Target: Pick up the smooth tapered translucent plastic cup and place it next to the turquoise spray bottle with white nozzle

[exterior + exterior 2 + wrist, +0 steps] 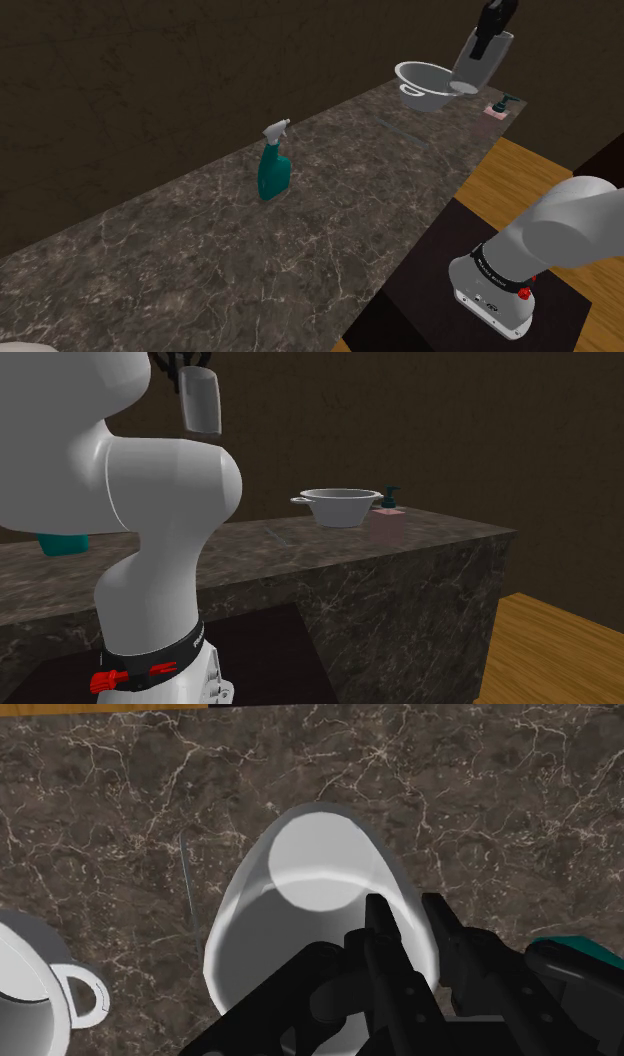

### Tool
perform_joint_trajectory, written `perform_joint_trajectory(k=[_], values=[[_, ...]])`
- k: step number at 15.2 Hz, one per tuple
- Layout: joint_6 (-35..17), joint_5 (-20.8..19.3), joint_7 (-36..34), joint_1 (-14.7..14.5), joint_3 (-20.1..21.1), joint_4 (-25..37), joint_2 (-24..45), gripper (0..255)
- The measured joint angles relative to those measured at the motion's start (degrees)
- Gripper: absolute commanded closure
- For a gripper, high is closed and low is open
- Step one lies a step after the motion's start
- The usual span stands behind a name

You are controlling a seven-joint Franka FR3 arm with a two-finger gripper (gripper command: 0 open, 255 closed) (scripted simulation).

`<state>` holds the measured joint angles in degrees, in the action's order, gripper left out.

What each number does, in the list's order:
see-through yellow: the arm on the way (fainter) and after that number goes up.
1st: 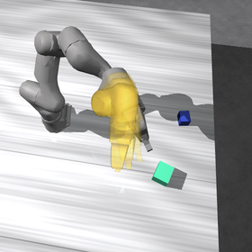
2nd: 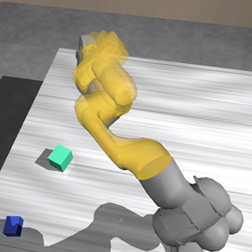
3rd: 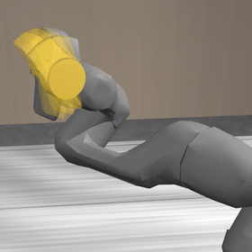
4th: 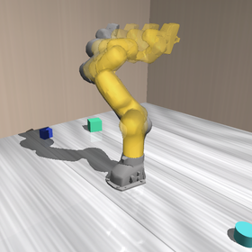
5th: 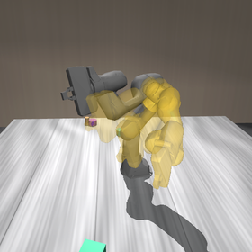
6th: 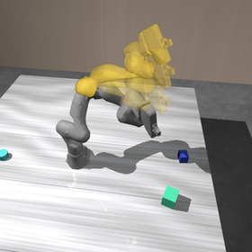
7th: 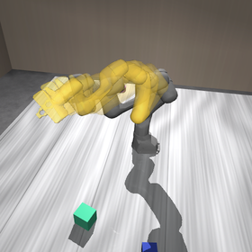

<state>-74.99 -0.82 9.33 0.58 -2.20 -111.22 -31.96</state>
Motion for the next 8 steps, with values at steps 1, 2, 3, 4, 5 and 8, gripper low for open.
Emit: perform_joint_trajectory(k=[1,2,3,4,5,8], values=[[0.22,0.74,-1.45,-0.36,1.13,0.54,0.33,255],[0.03,1.35,-2.74,-0.67,2.13,0.53,0.50,255],[-0.33,2.06,-4.22,-1.03,3.28,0.59,0.90,255],[-0.20,2.75,-5.71,-1.39,4.44,1.50,1.67,255],[-0.30,3.26,-6.87,-1.67,5.33,1.74,1.98,255],[-1.14,5.20,-11.42,-2.75,8.87,2.78,3.61,255]])
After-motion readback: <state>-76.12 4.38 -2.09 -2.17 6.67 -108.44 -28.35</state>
